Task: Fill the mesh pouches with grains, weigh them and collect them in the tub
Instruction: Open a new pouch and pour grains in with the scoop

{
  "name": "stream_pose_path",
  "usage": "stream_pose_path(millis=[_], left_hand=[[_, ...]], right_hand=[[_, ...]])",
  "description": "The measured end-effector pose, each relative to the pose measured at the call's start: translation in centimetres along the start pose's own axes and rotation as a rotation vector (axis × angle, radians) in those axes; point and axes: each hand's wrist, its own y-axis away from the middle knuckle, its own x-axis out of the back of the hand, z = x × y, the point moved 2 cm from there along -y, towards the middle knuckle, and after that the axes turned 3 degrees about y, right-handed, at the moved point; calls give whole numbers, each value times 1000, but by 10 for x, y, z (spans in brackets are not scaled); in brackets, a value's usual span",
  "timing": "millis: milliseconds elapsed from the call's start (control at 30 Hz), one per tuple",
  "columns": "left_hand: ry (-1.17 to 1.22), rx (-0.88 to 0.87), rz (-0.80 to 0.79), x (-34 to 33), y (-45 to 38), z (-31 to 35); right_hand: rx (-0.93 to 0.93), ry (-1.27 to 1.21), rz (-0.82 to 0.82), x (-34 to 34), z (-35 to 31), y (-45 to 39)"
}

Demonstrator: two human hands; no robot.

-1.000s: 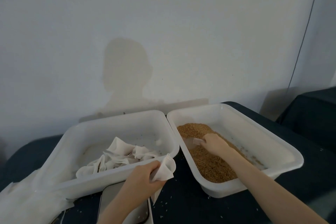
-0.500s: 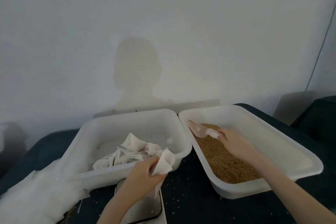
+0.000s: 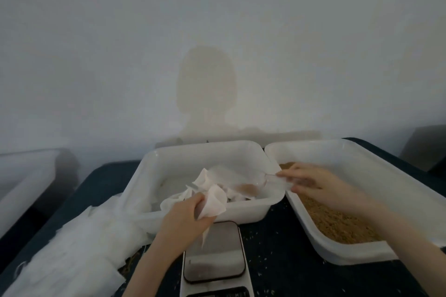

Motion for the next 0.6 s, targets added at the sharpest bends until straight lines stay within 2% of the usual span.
stream_pose_path(millis=[367, 600], left_hand=[[-178, 68, 14, 16, 10, -10], [-204, -32, -91, 5, 5, 6]], right_hand=[[2, 33, -121, 11, -12, 7], [-34, 96, -200, 17, -30, 3]])
